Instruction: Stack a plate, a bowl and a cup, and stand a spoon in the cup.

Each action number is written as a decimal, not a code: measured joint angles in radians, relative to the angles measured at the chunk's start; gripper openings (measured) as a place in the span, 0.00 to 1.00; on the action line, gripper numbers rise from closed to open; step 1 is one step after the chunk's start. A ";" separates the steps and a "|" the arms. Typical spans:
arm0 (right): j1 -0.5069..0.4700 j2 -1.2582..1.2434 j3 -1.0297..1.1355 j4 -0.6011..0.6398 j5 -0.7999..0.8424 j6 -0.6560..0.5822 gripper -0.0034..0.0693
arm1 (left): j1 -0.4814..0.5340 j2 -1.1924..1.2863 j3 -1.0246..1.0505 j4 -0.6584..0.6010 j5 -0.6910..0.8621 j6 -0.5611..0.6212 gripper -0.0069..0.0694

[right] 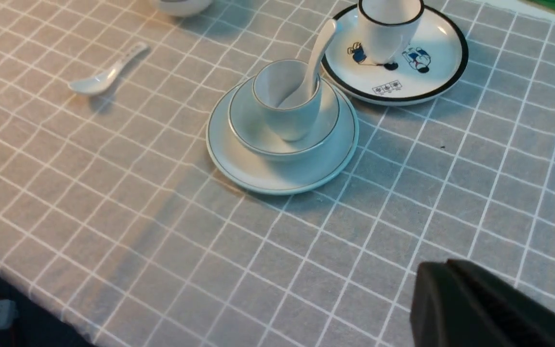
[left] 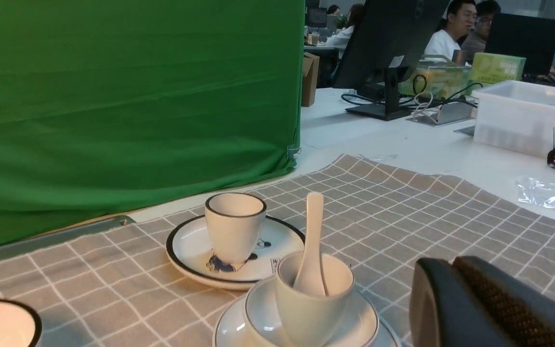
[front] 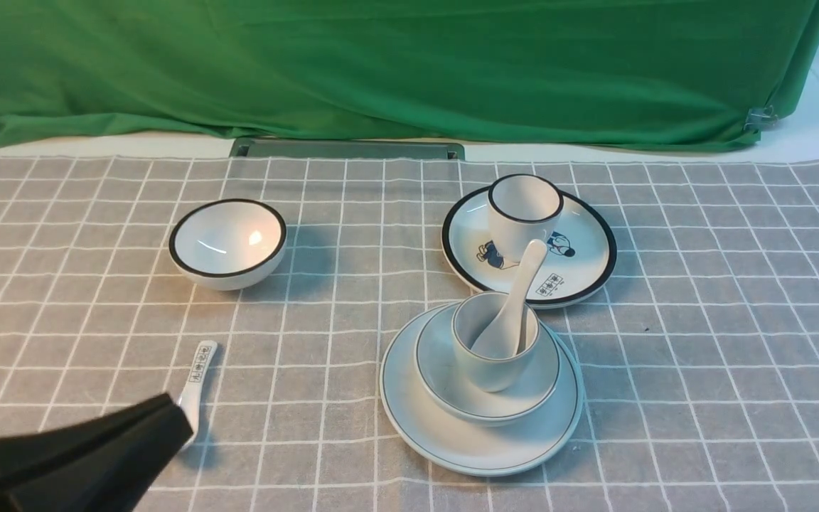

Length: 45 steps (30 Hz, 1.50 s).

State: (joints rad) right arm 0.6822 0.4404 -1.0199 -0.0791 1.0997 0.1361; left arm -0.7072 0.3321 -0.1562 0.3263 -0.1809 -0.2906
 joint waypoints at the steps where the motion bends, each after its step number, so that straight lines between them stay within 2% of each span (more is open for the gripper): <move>1: 0.000 0.000 0.000 0.000 0.000 0.008 0.08 | 0.000 -0.009 0.023 0.000 0.000 0.000 0.10; 11: -0.001 0.000 0.000 0.000 -0.001 0.010 0.12 | 0.000 -0.010 0.146 0.000 0.001 0.000 0.10; 13: -0.032 -0.001 0.004 0.002 -0.004 0.013 0.13 | 0.000 -0.010 0.160 0.000 0.007 0.000 0.10; 16: -0.153 -0.013 0.020 0.008 -0.010 -0.018 0.13 | 0.000 -0.010 0.162 0.001 0.006 0.000 0.10; 18: -0.258 -0.043 0.048 0.014 -0.056 -0.095 0.11 | 0.000 -0.010 0.162 0.001 0.007 0.000 0.10; 21: -0.434 -0.124 0.183 0.043 -0.248 -0.241 0.07 | 0.000 -0.010 0.162 0.001 0.008 -0.003 0.10; 22: -0.502 -0.175 0.269 0.070 -0.358 -0.283 0.07 | 0.000 -0.010 0.162 0.001 0.008 -0.003 0.10; 23: -0.512 -0.183 0.299 0.073 -0.393 -0.295 0.07 | 0.000 -0.010 0.162 0.001 0.008 -0.003 0.11; 24: -0.572 -0.233 0.395 0.101 -0.503 -0.324 0.07 | 0.000 -0.010 0.162 0.001 0.007 -0.002 0.11; 25: -0.579 -0.240 0.411 0.101 -0.503 -0.329 0.07 | 0.000 -0.010 0.162 0.001 0.007 -0.002 0.11; 26: -0.607 -0.287 0.541 0.121 -0.604 -0.347 0.07 | 0.000 -0.010 0.162 0.001 0.007 -0.002 0.11; 31: -0.627 -0.383 0.875 0.135 -0.812 -0.355 0.07 | 0.000 -0.010 0.162 0.001 0.007 -0.002 0.11; 34: -0.628 -0.405 1.002 0.137 -0.892 -0.333 0.07 | 0.000 -0.010 0.162 0.003 0.007 -0.002 0.11; 45: -0.629 -0.438 1.025 0.121 -0.858 -0.329 0.07 | 0.000 -0.010 0.162 0.004 0.004 -0.002 0.11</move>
State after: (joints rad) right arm 0.0536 0.0020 0.0055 0.0420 0.2420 -0.1931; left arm -0.7072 0.3218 0.0062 0.3302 -0.1765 -0.2924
